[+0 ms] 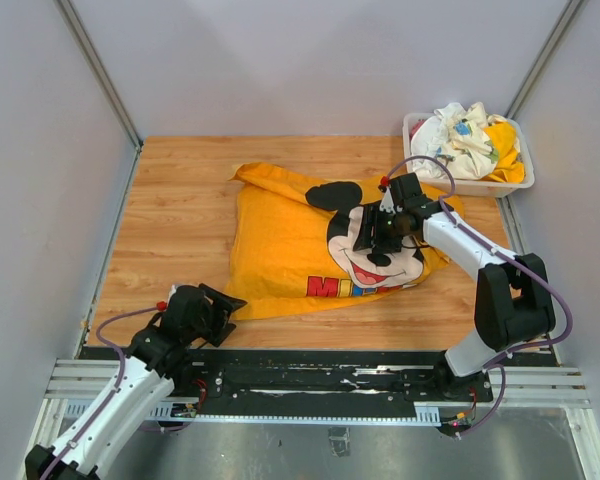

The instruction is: Remove the trousers from the hanger

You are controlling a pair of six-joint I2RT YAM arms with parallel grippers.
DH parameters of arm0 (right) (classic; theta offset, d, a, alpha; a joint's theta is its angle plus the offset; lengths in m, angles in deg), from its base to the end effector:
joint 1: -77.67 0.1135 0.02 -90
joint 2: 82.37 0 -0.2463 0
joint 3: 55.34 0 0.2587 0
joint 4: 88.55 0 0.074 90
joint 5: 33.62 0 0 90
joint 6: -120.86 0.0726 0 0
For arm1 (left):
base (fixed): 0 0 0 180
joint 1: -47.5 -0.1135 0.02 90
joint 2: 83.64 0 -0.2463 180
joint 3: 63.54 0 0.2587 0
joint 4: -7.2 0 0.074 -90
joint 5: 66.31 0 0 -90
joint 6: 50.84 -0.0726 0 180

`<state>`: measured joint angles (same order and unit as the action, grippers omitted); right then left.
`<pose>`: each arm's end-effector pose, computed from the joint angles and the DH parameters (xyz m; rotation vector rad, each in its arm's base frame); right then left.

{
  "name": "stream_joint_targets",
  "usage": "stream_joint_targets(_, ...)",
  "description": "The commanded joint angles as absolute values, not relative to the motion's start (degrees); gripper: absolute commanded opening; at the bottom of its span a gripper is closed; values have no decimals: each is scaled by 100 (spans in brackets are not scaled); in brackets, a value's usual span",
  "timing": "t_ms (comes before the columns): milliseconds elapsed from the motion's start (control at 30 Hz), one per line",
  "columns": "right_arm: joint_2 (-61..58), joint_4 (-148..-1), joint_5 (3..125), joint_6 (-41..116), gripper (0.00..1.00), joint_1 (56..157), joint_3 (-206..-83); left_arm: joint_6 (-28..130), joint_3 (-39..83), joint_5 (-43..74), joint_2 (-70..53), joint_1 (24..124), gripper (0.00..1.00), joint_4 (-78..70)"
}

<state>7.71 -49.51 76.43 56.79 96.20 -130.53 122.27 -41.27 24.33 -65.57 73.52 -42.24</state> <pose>0.3278 0.1361 0.1784 0.0184 2.5945 0.7429 0.1325 -0.0638 0.1048 -1.2240 2.2378 -0.8475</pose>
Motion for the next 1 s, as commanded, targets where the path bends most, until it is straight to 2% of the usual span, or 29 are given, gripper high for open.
stream_joint_targets(0, 818, -4886, 7598, 5477, 58, 9701, -13203, 12401, -4588, 2915, -6422, 7378, 77, -3398)
stream_joint_targets(333, 920, -4877, 7642, 5499, 58, 9701, -13242, 12472, -5001, 3496, -5633, 7544, 76, -1637)
stream_joint_targets(500, 960, -4862, 7636, 5496, 58, 9705, -13250, 12257, -4985, 3720, -5359, 7650, 66, -978)
stream_joint_targets(633, 963, -4850, 7579, 5486, 58, 9703, -13236, 12092, -4801, 3698, -5391, 7658, 43, -1144)
stream_joint_targets(833, 810, -4825, 7550, 5487, 57, 9701, -13207, 11993, -4624, 3694, -5781, 7657, 21, -1509)
stream_joint_targets(900, 626, -4780, 7518, 5488, 57, 9696, -13199, 11953, -4511, 3696, -5793, 7658, 4, -1612)
stream_joint_targets(967, 279, -4747, 7439, 5471, 58, 9692, -13142, 11885, -4312, 3677, -5732, 7653, 0, -1748)
